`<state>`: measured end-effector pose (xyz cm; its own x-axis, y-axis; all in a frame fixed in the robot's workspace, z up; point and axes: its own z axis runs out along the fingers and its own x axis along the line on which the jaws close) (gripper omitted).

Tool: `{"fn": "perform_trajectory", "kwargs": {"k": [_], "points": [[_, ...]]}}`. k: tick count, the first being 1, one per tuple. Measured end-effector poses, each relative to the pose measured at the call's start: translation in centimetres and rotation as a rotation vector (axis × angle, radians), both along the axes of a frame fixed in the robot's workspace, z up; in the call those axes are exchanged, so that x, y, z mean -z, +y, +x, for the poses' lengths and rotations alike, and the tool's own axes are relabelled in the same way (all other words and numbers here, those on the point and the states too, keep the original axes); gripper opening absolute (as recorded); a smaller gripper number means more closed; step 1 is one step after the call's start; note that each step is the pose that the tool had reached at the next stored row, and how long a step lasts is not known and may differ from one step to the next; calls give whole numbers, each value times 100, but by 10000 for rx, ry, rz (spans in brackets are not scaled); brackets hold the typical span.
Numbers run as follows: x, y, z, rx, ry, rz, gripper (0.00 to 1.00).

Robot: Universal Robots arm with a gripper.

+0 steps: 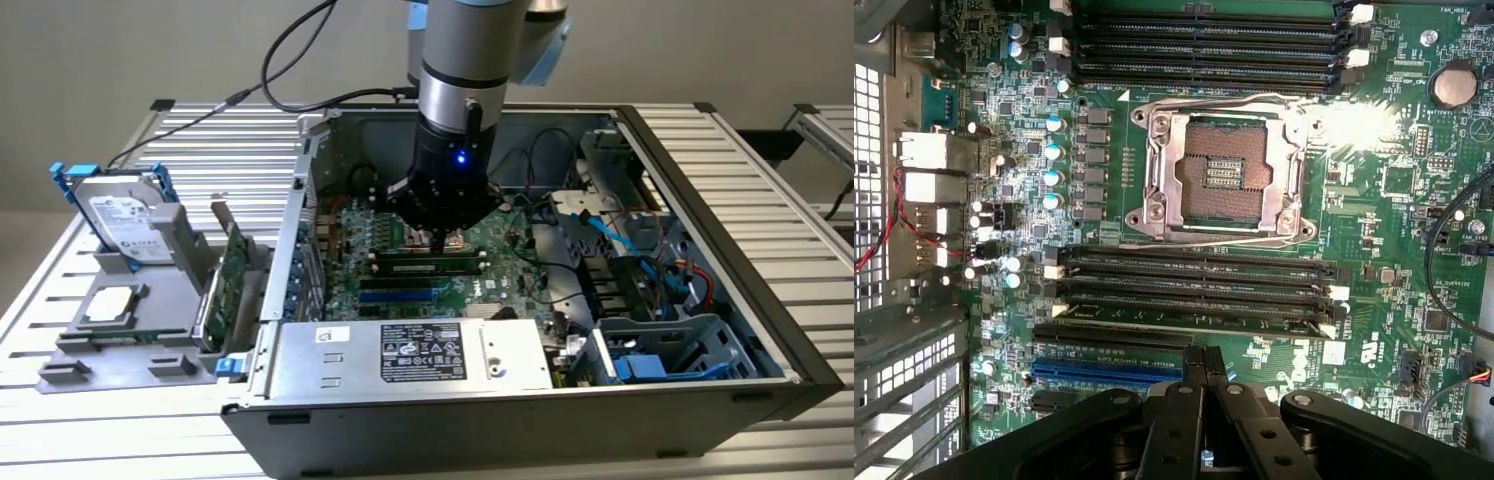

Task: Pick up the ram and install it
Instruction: 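Press down the ram until it locks into place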

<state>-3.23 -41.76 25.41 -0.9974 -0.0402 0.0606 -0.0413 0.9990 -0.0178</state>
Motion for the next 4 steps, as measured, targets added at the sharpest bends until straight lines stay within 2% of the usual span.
{"fn": "perform_trajectory", "kwargs": {"k": [4], "points": [[0, 0, 0, 0, 0, 0, 11]]}}
